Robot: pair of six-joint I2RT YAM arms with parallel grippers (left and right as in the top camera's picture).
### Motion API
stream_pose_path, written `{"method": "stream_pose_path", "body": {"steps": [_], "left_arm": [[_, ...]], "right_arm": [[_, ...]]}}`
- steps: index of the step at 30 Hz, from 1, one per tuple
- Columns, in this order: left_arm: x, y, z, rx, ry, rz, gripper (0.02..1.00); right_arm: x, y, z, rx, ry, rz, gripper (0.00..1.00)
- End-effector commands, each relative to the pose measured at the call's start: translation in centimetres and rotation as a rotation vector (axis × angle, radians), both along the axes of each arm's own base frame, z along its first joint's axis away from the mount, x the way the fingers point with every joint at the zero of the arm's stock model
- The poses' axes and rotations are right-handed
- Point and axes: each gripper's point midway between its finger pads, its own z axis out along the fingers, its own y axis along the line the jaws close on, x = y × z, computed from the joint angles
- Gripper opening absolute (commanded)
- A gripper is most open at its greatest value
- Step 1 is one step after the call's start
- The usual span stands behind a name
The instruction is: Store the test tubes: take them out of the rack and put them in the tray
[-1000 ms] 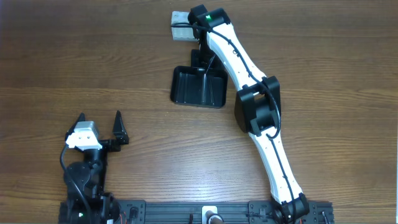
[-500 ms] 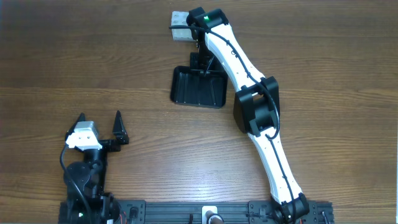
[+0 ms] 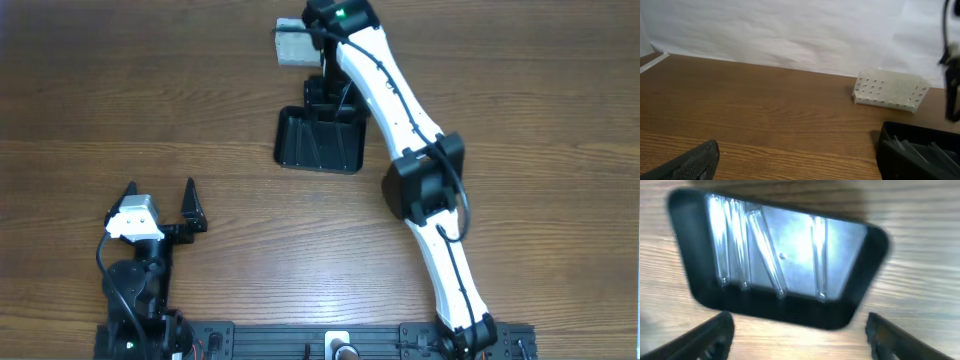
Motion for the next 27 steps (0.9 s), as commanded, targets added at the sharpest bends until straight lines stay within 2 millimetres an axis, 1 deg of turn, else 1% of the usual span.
{"method": "stream_pose_path", "body": {"steps": [1, 4, 9, 12, 14, 17, 20, 23, 27], "left_arm": [[0.0, -0.2, -0.2, 0.014, 0.002, -0.014, 0.996], [0.0, -0.2, -0.2, 0.014, 0.002, -0.014, 0.996], [0.0, -0.2, -0.2, 0.014, 0.002, -0.014, 0.998], [0.0, -0.2, -0.1, 0.014, 0.001, -0.014, 0.996], [0.0, -0.2, -0.2, 0.014, 0.002, -0.014, 0.996], [0.0, -0.2, -0.2, 0.014, 0.002, -0.014, 1.0], [0.0, -0.2, -0.2, 0.014, 0.002, -0.014, 0.998], [0.0, -0.2, -0.2, 0.014, 0.002, -0.014, 0.996], [0.0, -0.2, -0.1, 0.014, 0.001, -0.014, 1.0]], "right_arm": [[0.8, -1.7, 6.3, 0.023, -0.166, 0.092, 0.993], [0.7, -2.4, 8.4, 0.035, -0.215, 0.134, 0.993], [0.0, -4.0, 11.7, 0.048, -0.281, 0.152, 0.993], [-0.8, -5.4, 13.3, 0.045, -0.305, 0.151, 0.993], [-1.7, -6.8, 14.0, 0.019, -0.309, 0.134, 0.993], [-3.6, -9.5, 14.6, -0.047, -0.3, 0.108, 0.993], [-5.7, -11.7, 14.8, -0.101, -0.286, 0.088, 0.993], [-6.9, -13.0, 14.7, -0.115, -0.305, 0.071, 0.991], [-7.7, -13.8, 14.0, -0.107, -0.376, 0.059, 0.993]]}}
